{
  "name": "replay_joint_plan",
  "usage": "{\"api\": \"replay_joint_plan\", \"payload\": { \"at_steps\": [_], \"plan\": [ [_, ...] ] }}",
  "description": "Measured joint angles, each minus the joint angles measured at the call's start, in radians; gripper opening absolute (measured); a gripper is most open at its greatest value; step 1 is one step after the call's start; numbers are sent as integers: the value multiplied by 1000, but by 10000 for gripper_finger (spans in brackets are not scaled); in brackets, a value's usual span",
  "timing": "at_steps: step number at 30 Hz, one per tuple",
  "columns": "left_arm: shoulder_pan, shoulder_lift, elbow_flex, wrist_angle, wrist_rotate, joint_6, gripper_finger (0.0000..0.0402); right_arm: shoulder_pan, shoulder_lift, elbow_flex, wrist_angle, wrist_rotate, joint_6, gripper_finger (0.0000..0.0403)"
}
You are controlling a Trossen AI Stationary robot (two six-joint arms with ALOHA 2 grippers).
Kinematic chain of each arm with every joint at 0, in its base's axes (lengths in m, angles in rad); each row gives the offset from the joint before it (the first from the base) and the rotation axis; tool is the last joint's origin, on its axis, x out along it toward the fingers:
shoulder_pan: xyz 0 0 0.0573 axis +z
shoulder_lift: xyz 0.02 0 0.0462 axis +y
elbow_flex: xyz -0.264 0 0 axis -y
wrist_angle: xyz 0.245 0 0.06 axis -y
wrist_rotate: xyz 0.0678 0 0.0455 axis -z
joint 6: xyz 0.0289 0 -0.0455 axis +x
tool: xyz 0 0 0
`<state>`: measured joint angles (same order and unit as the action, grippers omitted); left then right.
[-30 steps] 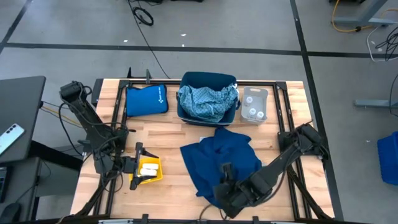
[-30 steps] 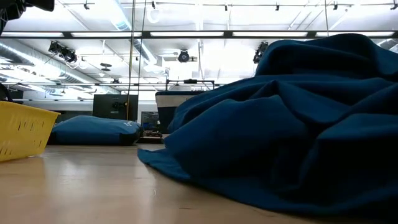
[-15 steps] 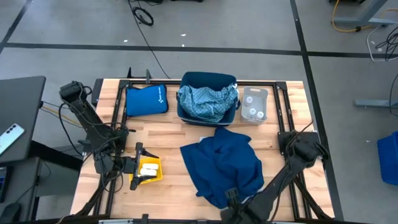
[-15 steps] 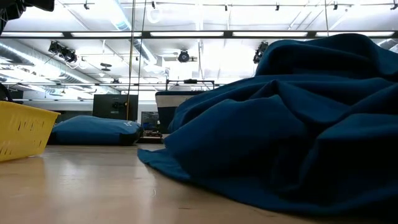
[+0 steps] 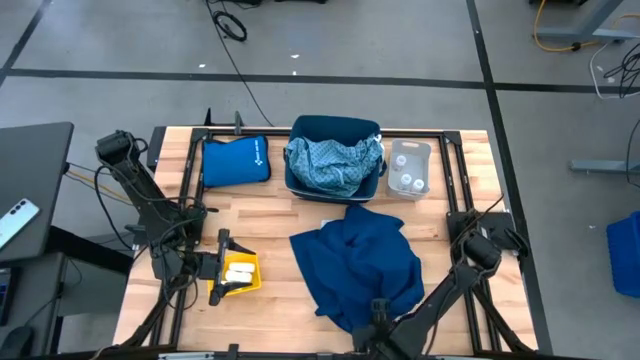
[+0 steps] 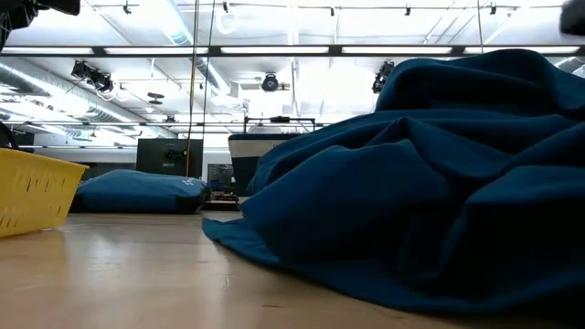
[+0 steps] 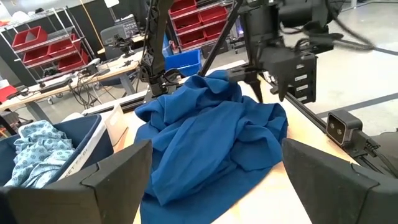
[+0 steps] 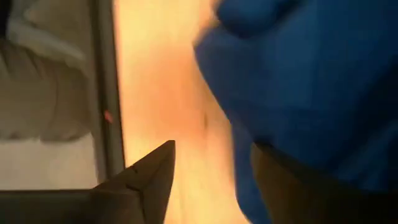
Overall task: Pick & Place Medicine items
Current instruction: Put the blue patient gown into the blue bin
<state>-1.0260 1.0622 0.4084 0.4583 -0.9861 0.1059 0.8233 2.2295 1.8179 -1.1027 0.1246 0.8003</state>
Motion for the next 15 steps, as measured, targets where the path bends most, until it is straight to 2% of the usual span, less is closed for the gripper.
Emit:
{"api": "replay_joint_plan", "payload": {
  "at_steps": [3, 5, 10, 15],
  "plan": [
    [0, 0, 0, 0, 0, 0, 362, -18, 2, -13, -21, -138, 36, 261],
    [0, 0, 0, 0, 0, -1, 362, -20, 2, -13, -49, -176, 59, 280],
    [0, 0, 0, 0, 1, -1, 362, -30, 2, -13, -45, -177, -62, 299],
    [0, 0, 0, 1, 3, -2, 362, -32, 2, -13, 10, -174, -18, 295]
  ]
}}
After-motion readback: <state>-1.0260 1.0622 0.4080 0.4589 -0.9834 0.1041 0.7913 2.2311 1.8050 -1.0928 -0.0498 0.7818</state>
